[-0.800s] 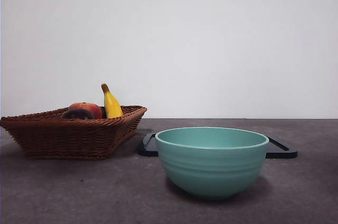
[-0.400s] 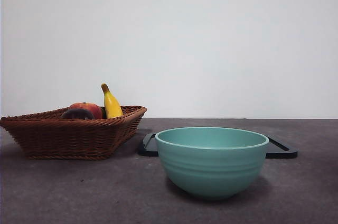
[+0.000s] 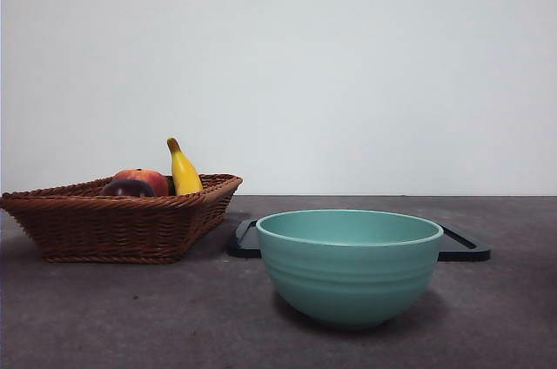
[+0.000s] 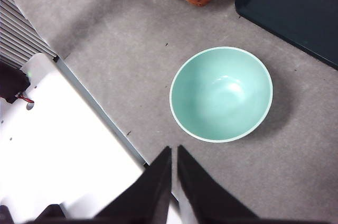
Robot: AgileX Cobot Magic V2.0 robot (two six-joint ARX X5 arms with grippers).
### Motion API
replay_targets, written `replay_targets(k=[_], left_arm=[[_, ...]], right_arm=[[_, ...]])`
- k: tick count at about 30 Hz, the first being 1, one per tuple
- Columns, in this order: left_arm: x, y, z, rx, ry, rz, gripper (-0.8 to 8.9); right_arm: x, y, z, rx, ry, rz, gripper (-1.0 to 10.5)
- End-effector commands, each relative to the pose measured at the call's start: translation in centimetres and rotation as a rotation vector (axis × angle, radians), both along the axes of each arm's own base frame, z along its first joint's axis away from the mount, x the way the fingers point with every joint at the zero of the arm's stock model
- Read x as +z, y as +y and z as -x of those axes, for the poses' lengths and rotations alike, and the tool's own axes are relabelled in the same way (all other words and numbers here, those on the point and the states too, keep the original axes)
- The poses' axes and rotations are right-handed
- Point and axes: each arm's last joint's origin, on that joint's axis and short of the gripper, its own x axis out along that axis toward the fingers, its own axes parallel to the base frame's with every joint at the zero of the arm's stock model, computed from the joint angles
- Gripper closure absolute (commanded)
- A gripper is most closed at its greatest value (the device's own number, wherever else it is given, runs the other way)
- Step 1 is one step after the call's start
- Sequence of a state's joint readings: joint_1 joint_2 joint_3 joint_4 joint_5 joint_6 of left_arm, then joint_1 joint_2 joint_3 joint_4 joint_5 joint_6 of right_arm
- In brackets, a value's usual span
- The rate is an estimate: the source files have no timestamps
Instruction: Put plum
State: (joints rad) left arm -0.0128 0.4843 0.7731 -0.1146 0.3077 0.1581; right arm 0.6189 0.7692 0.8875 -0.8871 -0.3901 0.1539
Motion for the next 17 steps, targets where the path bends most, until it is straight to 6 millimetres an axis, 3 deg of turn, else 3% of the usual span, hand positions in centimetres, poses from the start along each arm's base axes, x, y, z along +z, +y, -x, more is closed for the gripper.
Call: replay_targets(k=[1, 9, 17], left_arm=[[-2.9, 0.5, 0.0, 0.128, 0.044, 0.042, 8.06], [-10.6, 1.1, 0.7, 0.266, 0.118, 0.09, 8.06], [-16.3, 1.2, 0.6, 0.288, 0.185, 0.147, 8.06]], right_arm=[[0.5, 0.1, 0.0, 0.013, -0.017, -0.006, 9.4], [0.5, 0.1, 0.0, 0.013, -0.017, -0.006, 9.4], [0.5, 0.1, 0.0, 0.013, -0.017, -0.006, 9.4]])
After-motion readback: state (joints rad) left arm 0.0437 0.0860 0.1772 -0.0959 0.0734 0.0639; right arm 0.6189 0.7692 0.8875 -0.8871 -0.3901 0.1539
